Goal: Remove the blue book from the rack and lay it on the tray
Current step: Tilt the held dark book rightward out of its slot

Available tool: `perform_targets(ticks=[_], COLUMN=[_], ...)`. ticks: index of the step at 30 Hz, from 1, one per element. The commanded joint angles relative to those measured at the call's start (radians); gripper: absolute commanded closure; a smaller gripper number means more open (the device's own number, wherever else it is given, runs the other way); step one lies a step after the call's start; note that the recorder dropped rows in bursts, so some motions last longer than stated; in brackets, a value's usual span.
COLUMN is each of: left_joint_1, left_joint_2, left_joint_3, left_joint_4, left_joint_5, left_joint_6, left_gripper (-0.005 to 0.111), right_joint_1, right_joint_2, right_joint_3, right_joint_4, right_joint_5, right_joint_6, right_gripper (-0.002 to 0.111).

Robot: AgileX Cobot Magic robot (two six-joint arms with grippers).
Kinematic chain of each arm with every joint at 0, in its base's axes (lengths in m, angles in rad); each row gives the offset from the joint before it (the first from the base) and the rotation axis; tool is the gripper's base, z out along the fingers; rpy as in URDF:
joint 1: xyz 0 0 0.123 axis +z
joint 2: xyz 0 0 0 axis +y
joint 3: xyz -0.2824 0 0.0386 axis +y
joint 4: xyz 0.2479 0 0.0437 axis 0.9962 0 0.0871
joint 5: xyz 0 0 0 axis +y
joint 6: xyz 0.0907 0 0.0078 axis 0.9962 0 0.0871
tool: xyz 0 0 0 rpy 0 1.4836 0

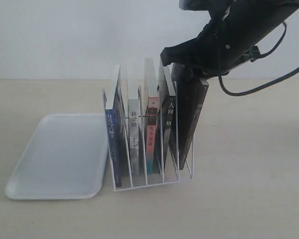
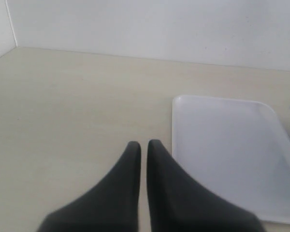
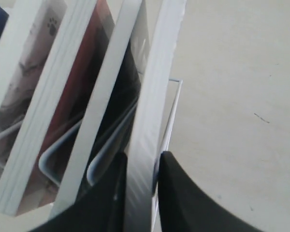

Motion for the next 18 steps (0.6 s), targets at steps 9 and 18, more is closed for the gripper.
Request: perform_targets(ticks=[9, 18], left_joint_1=[-0.005, -0.005], left_joint_2=[-0.002, -0.002], left_joint_3=[0.004, 0.004], left_joint_4=[0.001, 0.001], left_joint_5=[-0.001, -0.001], left_joint_6=[-0.008, -0.008], left_gripper=[0.103, 0.103], right_joint_1=[0.0, 0.0], right_joint_2=[-0.048, 0.035], right_joint_3=[-0.005, -0.005], right_joint_4=[0.002, 0.003], right_joint_5=[-0.044, -0.069], right_joint_6=[0.043, 0.113], right_gripper=[0.108, 0.108])
